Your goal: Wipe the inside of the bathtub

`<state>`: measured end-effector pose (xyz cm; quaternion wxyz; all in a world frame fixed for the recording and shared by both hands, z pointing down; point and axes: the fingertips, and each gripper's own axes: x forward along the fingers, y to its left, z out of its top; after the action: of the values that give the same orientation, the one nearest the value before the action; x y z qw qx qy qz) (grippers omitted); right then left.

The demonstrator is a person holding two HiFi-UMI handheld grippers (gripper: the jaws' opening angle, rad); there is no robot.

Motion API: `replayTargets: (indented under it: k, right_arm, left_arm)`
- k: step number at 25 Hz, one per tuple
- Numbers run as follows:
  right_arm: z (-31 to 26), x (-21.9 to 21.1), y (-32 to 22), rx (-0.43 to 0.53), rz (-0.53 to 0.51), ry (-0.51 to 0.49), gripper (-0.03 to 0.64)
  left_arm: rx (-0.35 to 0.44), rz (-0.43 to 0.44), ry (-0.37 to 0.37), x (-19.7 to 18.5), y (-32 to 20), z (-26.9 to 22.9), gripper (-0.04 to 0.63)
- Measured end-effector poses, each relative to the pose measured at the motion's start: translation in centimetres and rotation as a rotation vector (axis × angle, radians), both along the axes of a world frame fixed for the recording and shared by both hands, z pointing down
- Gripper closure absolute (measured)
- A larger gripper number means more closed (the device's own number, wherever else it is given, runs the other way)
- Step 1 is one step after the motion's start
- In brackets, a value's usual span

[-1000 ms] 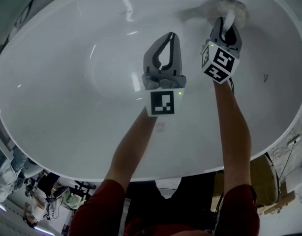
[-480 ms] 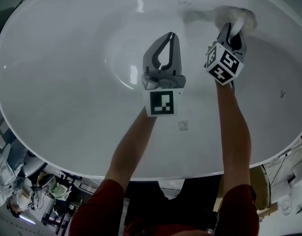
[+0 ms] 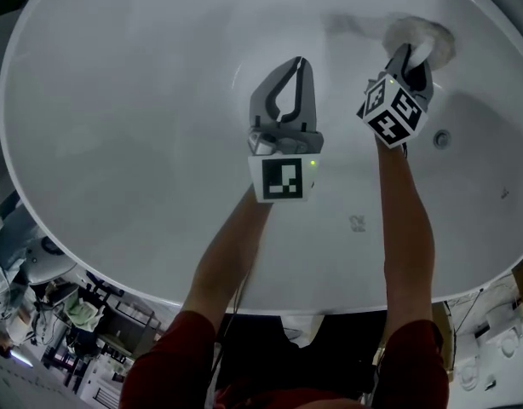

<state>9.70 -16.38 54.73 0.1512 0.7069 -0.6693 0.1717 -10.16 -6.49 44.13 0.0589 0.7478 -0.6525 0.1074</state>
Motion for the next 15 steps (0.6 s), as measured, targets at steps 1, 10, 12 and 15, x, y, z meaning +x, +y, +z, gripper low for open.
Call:
replayTargets:
  k: [1,10,12,15]
  right_arm:
    - [-0.1,-0.8,0.1,0.000,0.009,-0.003,0.520]
    - [-1.2,-14.0,0.0,0.031,-0.144,0.001,0.520]
    - [-1.3,-17.3,0.1,0.043,-0.207,0.003,0.520]
    - [-1.5,-23.2,0.4,0.059,-0.285,0.002,0.520]
  left_arm:
    - [0.001,-0.016,0.005,-1.4,0.3,-0.1,0.580]
    - [0.001,-0.085,-0.006,-10.9,1.8,-0.7,0.580]
    - [0.001,-0.091,-0.008,-12.1,2.2,-0.5,0.580]
    - [0.000,-0.106,-0.008,-15.2,3.1,-0.1,0.580]
